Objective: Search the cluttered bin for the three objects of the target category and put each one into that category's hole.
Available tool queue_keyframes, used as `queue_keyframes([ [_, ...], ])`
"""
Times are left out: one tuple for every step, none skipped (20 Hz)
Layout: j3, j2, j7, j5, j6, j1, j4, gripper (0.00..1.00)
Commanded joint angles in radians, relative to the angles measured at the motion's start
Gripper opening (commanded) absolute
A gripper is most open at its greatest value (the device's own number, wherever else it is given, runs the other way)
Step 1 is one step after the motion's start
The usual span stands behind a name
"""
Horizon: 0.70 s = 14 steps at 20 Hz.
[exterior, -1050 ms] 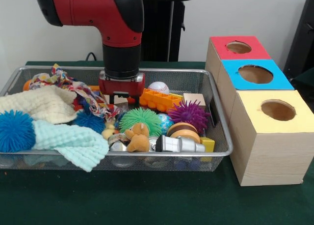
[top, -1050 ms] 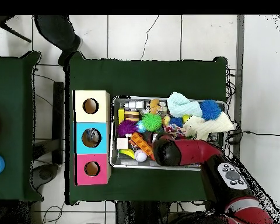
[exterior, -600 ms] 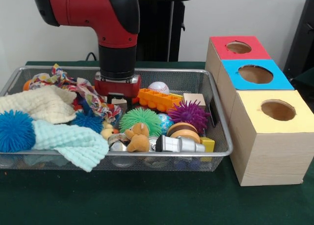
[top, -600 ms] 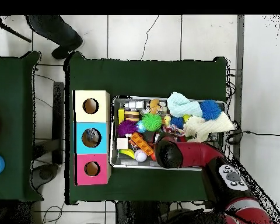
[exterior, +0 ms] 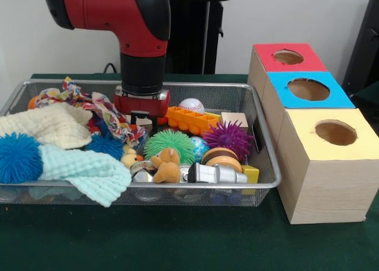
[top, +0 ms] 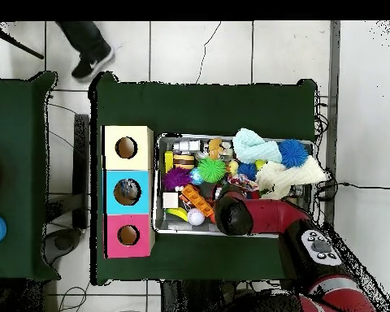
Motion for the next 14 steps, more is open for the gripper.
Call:
queue_keyframes([
  [0.006, 0.091, 0.133, 0.043, 0.030, -0.033, 0.059, 0.00],
  [0.015, 0.060, 0.137, 0.057, 0.050, -0.037, 0.089, 0.00],
  [0.009, 0.017, 0.146, 0.073, 0.074, -0.027, 0.118, 0.00],
  [0.004, -0.032, 0.160, 0.094, 0.096, -0.016, 0.150, 0.00],
  [-0.007, -0.075, 0.171, 0.113, 0.121, 0.002, 0.173, 0.00],
  [-0.015, -0.108, 0.179, 0.135, 0.142, 0.016, 0.190, 0.00],
  [-0.024, -0.140, 0.188, 0.157, 0.164, 0.030, 0.207, 0.00],
  [-0.034, -0.167, 0.195, 0.176, 0.181, 0.043, 0.219, 0.00],
  [-0.050, -0.190, 0.199, 0.197, 0.203, 0.059, 0.224, 0.00],
  [-0.061, -0.211, 0.204, 0.218, 0.215, 0.071, 0.229, 0.00],
  [-0.074, -0.233, 0.204, 0.236, 0.236, 0.084, 0.232, 0.00],
  [-0.079, -0.254, 0.191, 0.251, 0.266, 0.093, 0.231, 0.00],
  [-0.098, -0.271, 0.185, 0.261, 0.289, 0.112, 0.222, 0.00],
  [-0.107, -0.282, 0.181, 0.270, 0.307, 0.124, 0.217, 0.00],
])
